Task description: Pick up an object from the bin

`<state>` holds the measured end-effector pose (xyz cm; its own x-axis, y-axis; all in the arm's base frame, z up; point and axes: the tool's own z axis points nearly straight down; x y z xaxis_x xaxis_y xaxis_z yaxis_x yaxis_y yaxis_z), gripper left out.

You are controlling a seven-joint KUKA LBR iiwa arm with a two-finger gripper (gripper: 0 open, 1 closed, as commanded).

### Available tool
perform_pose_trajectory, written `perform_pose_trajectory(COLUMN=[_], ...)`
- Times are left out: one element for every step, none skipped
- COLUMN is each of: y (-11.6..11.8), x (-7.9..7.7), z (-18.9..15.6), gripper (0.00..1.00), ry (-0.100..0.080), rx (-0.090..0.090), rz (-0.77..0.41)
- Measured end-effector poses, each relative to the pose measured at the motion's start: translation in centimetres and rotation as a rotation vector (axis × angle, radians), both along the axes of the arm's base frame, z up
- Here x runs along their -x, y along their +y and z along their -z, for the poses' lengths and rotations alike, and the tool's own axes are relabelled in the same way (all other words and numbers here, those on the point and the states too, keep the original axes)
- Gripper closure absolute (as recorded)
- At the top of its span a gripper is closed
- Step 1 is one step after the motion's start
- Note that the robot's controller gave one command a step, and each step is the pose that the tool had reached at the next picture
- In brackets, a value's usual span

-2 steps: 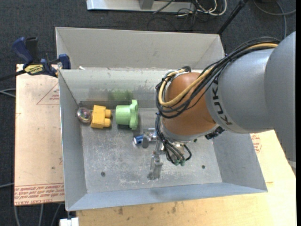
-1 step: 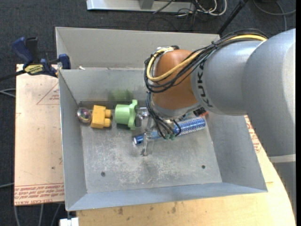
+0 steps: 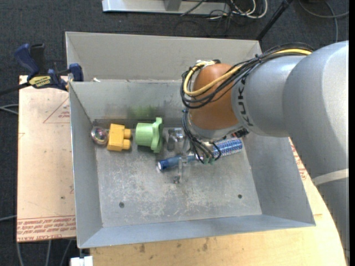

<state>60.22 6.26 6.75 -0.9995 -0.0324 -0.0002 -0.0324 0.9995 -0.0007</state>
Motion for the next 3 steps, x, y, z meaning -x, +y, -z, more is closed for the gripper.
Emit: perform_pose_trajectory(y=[0.3,1.4,2.3], x=[-0.1,0.6,3.3], z=[-0.3,-20.4,-11.8], gripper=[1.00,1.00,1.00], ry=[-0.002,-0.012,0.008], rx=[-0.002,-0.001,-0.002], rz=[-0.003,-0.292,-0.374])
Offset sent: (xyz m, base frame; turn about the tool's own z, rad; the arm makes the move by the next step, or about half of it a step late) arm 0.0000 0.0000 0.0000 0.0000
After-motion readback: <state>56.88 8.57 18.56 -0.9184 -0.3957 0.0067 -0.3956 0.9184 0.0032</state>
